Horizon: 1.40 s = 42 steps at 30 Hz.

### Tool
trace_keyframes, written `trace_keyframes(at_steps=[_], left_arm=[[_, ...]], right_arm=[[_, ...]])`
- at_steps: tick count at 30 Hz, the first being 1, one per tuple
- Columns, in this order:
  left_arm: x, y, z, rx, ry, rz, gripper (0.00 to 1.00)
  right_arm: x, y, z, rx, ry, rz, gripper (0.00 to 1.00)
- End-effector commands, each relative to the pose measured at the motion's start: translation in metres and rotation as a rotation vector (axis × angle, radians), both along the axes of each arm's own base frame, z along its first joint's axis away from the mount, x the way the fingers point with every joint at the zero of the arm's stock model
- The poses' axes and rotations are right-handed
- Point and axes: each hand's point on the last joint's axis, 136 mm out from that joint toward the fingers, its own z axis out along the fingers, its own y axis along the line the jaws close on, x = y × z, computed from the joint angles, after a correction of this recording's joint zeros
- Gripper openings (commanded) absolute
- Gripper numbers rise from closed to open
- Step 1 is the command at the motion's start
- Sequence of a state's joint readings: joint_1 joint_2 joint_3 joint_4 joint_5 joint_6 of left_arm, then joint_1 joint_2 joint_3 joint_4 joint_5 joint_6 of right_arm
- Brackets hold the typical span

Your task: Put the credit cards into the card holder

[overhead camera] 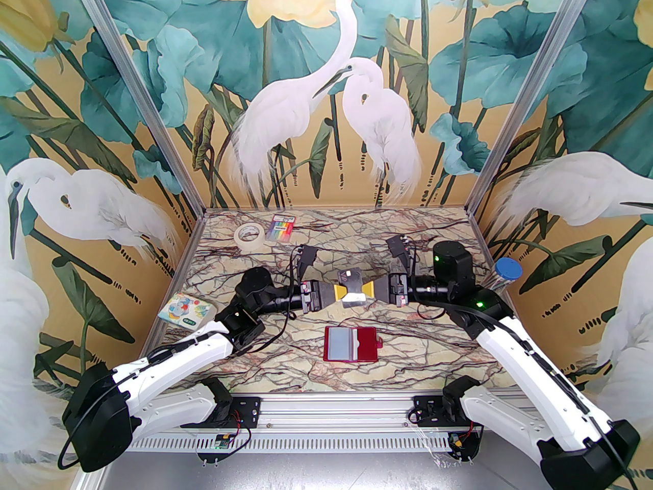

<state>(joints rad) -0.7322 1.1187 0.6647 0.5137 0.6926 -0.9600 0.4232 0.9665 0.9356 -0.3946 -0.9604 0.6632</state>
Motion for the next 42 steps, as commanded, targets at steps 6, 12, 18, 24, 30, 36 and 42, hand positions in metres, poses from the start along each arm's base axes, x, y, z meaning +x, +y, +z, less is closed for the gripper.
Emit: trace_keyframes(at_steps=[6, 12, 18, 24, 30, 36, 42], left_arm=[[-0.007, 0.002, 0.011, -0.028, -0.02, -0.031, 0.0], [-0.022, 0.004, 0.006, -0.004, -0.024, -0.101, 0.0], [-0.031, 0.006, 0.009, -0.009, -0.022, -0.138, 0.0], [-0.035, 0.006, 0.015, -0.024, -0.03, -0.157, 0.0], [-0.038, 0.004, 0.015, -0.027, -0.028, -0.173, 0.0], [-0.04, 0.002, 0.012, -0.023, -0.027, -0.186, 0.0], [-0.042, -0.001, 0.011, -0.02, -0.028, -0.196, 0.0]], right_arm=[[-0.012, 0.004, 0.004, 0.031, -0.028, 0.062, 0.34], [-0.03, 0.005, 0.017, 0.074, -0.078, 0.138, 0.45], [-0.036, 0.007, 0.016, 0.074, -0.084, 0.172, 0.43], [-0.04, 0.011, 0.016, 0.076, -0.095, 0.196, 0.4], [-0.043, 0.011, 0.017, 0.079, -0.089, 0.205, 0.28], [-0.044, 0.011, 0.018, 0.079, -0.093, 0.205, 0.24], [-0.043, 0.011, 0.016, 0.077, -0.087, 0.208, 0.2]])
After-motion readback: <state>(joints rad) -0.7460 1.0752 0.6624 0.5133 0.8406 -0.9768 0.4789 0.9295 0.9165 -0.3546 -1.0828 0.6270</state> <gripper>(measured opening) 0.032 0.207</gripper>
